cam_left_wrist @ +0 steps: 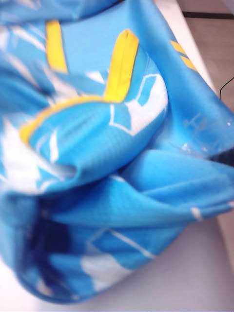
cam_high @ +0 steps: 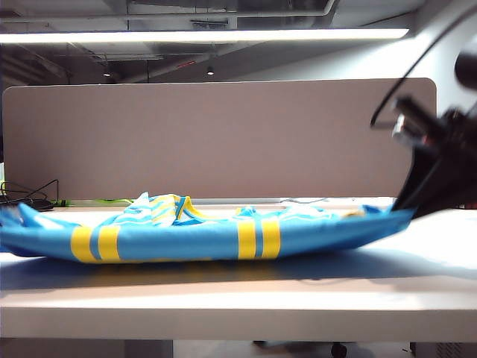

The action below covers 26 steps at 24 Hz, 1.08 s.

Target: Fold the bottom side of the soccer jersey horizontally towards the center, about one-third of the way, then fold the sleeve back towards the center, creating a straight line along the edge of the the soccer jersey, and finally fold the bottom of the soccer jersey up towards the top, creating a neat rectangle.

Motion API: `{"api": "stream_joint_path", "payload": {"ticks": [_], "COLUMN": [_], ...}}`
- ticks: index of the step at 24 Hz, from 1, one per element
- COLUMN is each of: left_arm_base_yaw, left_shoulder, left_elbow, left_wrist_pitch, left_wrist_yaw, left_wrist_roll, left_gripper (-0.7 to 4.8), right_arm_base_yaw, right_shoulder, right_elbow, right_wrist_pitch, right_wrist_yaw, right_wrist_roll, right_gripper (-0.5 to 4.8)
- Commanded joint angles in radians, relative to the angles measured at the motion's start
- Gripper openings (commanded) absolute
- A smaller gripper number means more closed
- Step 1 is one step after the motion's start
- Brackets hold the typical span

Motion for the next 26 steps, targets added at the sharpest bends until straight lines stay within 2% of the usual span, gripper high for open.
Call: {"api": "stream_joint_path", "payload": {"ticks": [1,6,10,12,14,17,18,24,26], "left_arm_base_yaw": [0.0,-0.001,0.0,0.0,0.0,0.0,-0.001,-0.001,-0.024], "left_shoulder": [-0.121,-0.388,-0.5,-0.521,-0.5,-0.429,-0.348,0.015,0.233], "left_elbow": [0.002,0.003,0.008,0.022,0.032,0.057,0.097,0.288,0.417], "left_wrist_pitch": [-0.123,-0.292,-0.293,-0.209,-0.04,0.142,0.219,0.399,0.494], "left_wrist_yaw": [0.003,0.019,0.011,0.0,0.0,-0.015,-0.039,-0.041,-0.038], "left_wrist_roll": [-0.013,-0.013,-0.051,-0.105,-0.182,-0.259,-0.271,-0.271,-0.269], "left_gripper": [-0.06,-0.06,-0.06,-0.06,-0.06,-0.05,-0.05,-0.06,-0.06], "right_arm_base_yaw": [0.0,0.0,-0.001,-0.001,-0.002,-0.002,-0.002,-0.002,-0.005], "right_shoulder": [-0.113,-0.37,-0.482,-0.503,-0.475,-0.414,-0.345,-0.027,0.155], "right_elbow": [0.002,0.002,0.003,0.003,0.005,0.012,0.035,0.239,0.378], "right_wrist_pitch": [-0.104,-0.239,-0.25,-0.188,-0.076,0.074,0.168,0.285,0.331], "right_wrist_yaw": [-0.002,-0.001,0.029,0.06,0.071,0.071,0.071,0.074,0.078], "right_wrist_roll": [-0.031,-0.035,-0.024,0.01,0.057,0.115,0.149,0.153,0.153], "right_gripper": [-0.05,-0.05,-0.05,-0.05,-0.05,-0.05,-0.05,-0.05,-0.05]}}
